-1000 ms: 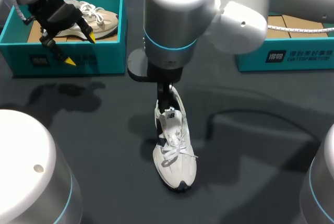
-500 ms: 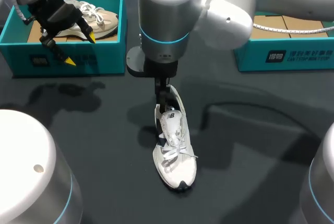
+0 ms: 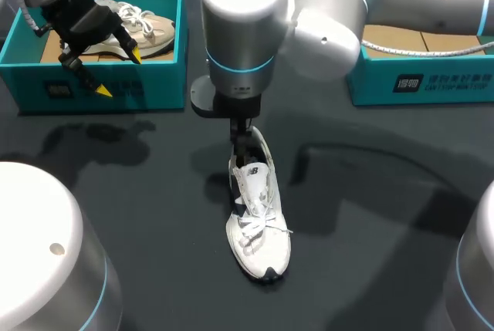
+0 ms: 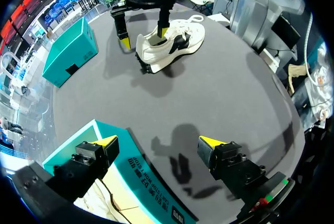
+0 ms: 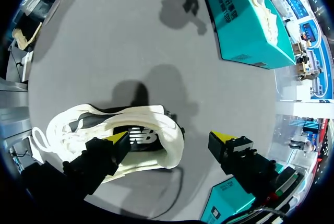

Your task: Take the shoe out of the shoebox, open the shoe tongue, remove and reinsert the insole, then place the shoe into the shoebox

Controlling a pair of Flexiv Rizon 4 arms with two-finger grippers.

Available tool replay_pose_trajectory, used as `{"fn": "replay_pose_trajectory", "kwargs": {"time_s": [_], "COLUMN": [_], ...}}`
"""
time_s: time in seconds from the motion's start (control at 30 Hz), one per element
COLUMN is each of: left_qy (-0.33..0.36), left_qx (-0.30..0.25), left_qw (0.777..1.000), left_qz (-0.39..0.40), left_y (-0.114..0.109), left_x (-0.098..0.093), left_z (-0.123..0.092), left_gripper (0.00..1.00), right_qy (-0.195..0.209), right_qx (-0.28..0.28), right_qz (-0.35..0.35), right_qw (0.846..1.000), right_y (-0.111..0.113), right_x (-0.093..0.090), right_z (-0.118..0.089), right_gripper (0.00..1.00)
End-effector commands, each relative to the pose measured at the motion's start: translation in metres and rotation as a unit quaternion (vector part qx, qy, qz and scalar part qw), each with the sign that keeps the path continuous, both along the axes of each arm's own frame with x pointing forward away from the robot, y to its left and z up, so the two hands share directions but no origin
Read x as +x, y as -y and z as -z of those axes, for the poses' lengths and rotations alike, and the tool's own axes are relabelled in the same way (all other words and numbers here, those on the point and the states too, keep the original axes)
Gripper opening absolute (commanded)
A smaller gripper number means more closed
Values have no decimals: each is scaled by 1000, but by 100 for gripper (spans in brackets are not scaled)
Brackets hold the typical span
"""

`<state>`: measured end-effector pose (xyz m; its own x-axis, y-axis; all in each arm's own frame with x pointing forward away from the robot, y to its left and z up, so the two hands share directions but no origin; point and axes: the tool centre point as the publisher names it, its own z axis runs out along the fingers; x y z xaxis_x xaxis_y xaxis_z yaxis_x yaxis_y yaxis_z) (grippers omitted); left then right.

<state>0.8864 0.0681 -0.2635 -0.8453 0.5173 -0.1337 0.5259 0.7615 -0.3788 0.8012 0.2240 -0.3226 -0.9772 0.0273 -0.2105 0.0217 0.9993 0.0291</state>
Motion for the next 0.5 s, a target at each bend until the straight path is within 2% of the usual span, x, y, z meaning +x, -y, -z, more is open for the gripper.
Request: {"fn": "replay_pose_trajectory", "kwargs": {"time_s": [0.03,0.5], "left_qy": [0,0], "left_qx": [1,1], "left_qw": [1000,1000], "left_qz": [0,0], "left_y": [0,0], "left_x": [0,0], "left_z": [0,0], "left_gripper": [100,100], "right_qy": [-6,-24], "right_qx": [4,11], "right_qz": [-1,4], "right_qw": [1000,1000], "right_y": [3,10], "right_x": [6,18], "right_z": [12,36], "right_gripper": [100,100]}}
